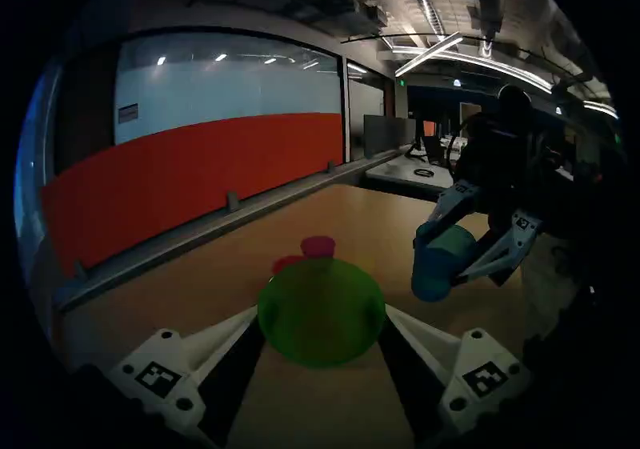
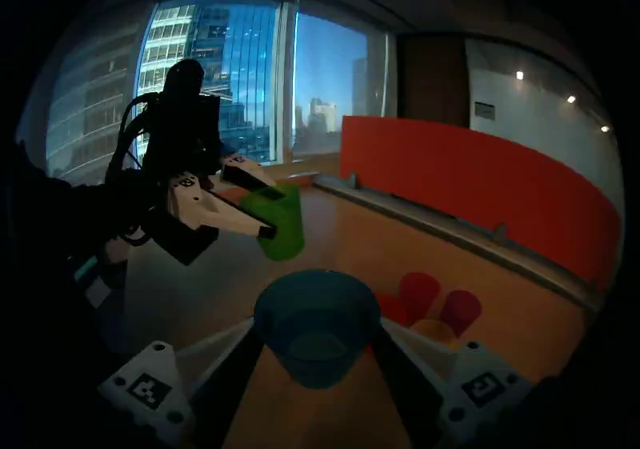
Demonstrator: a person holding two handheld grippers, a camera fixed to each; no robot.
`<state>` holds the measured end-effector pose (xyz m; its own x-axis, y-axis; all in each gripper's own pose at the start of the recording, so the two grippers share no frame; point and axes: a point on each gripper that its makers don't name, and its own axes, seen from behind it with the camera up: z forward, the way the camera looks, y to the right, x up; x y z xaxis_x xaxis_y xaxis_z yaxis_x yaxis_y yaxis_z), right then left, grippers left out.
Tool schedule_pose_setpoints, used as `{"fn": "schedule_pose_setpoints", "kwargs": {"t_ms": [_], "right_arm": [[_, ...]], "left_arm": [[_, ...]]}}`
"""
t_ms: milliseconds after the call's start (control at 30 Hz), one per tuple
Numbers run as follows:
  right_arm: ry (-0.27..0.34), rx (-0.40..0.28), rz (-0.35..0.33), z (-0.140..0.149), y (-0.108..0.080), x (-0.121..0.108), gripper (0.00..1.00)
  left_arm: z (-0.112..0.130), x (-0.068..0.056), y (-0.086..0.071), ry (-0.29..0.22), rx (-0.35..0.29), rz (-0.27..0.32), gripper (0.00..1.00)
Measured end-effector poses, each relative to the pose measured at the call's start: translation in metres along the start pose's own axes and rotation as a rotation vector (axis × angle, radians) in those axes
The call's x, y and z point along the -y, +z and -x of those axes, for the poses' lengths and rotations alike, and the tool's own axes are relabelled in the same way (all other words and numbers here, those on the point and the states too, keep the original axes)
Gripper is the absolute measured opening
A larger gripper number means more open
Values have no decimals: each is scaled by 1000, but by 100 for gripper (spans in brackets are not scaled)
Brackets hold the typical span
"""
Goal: Pour water
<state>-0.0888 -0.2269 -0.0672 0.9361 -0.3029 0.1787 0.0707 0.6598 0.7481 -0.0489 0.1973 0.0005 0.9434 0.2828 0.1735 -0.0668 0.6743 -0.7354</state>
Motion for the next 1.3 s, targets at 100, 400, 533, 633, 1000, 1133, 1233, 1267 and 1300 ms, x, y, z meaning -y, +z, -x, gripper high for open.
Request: {"fn": "schedule_pose_setpoints", "kwargs": {"t_ms": [100, 400, 533, 633, 1000, 1133, 1233, 1267, 1300], "right_arm": [[2, -24, 1, -6, -3, 2, 90], [-2, -93, -5, -24, -9, 6, 90], [-1, -119, 0, -30, -10, 5, 89], [2, -137, 2, -34, -11, 4, 89], [8, -179, 1, -48, -12, 4, 89], [4, -187, 5, -52, -13, 2, 89], [1, -191, 6, -54, -14, 0, 89], [0, -192, 6, -55, -14, 0, 89], [-2, -193, 6, -55, -14, 0, 89]], "left_arm": [[-2, -1, -4, -5, -11, -1, 87], [-13, -4, -11, -4, -41, -8, 87], [-18, -5, -14, -8, -61, -9, 87], [-22, -6, -15, -14, -77, -9, 87], [-30, -8, -19, -33, -133, -15, 87], [-34, -10, -20, -43, -163, -15, 87], [-36, -10, -20, -47, -184, -20, 87], [-37, -10, -20, -48, -190, -22, 87], [-37, -11, -21, -48, -196, -23, 87]]}}
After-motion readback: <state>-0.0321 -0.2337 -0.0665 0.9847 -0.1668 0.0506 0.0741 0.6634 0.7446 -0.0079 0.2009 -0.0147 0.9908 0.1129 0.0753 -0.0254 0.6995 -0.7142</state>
